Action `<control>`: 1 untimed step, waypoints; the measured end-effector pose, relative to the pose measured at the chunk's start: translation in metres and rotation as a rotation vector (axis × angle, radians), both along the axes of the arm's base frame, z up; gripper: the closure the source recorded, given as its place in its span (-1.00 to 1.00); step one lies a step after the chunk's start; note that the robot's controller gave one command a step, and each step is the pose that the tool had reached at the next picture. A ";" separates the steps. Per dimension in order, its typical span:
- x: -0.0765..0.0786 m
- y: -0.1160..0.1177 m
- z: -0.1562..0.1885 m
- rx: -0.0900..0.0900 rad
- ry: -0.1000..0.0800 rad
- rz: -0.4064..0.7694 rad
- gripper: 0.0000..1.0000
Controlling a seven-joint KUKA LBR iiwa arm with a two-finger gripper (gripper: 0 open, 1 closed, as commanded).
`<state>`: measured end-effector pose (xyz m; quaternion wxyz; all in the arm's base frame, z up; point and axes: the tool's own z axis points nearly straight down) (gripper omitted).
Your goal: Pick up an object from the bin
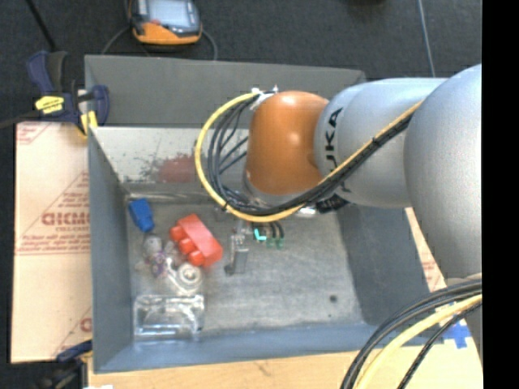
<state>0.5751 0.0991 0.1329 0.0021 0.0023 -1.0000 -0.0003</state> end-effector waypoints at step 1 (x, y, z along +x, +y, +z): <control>0.025 0.046 -0.063 0.001 -0.010 0.212 -1.00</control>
Offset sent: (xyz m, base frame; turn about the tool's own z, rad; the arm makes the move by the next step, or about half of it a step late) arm 0.0236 0.0460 -0.0629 -0.2126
